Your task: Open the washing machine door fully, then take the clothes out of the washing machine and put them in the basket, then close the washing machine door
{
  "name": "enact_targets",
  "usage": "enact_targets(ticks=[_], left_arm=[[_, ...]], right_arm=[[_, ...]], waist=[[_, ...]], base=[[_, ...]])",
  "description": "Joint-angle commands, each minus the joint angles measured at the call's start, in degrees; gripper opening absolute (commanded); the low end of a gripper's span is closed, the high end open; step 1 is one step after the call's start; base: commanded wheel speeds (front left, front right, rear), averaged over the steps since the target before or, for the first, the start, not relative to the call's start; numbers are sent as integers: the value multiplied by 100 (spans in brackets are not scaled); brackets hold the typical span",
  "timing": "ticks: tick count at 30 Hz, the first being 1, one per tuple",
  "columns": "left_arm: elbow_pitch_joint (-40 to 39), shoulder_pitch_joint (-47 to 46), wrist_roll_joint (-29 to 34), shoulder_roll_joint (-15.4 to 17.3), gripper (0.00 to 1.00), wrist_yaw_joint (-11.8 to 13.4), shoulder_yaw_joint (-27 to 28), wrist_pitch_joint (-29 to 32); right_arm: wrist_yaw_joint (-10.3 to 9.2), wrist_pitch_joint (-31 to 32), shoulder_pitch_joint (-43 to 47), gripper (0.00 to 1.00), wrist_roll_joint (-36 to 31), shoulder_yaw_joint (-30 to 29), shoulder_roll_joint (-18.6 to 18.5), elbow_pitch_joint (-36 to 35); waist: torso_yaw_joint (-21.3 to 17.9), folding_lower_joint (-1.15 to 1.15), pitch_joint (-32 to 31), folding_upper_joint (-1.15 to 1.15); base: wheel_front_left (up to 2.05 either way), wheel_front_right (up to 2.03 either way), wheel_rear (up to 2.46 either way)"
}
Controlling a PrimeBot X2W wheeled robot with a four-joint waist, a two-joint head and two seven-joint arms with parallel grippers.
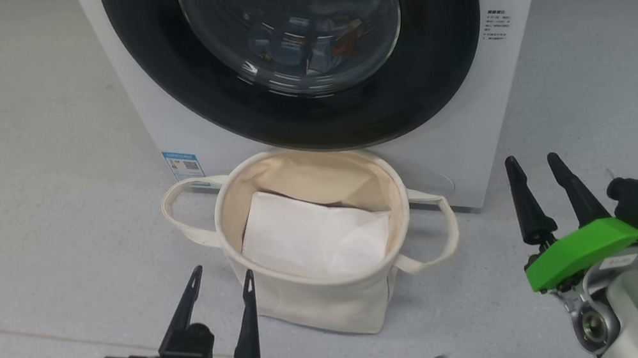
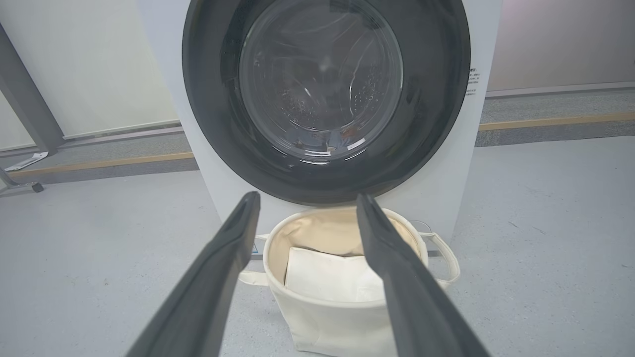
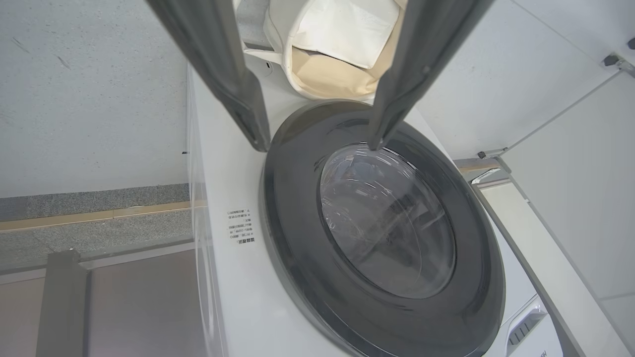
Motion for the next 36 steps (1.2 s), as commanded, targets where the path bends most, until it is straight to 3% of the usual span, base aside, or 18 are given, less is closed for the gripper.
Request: enact_targets(ticks=[1,33,36], left_arm=[[-211,-273,-31,101,100,51,182,-38],[-147,-363,-163,200,100,155,45,-62],[-132,-380,-170,209,100,164,27,-60]], right_arm=[[0,-70,-250,100,14,142,8,-185],[0,-70,-306,100,12,133,8,-234],[0,-70,-367,100,428,104,8,-160]], waist=[[-2,0,7,0],[-3,0,77,0],[-13,0,91,0]], base=[[0,0,0],[0,0,0],[0,0,0]])
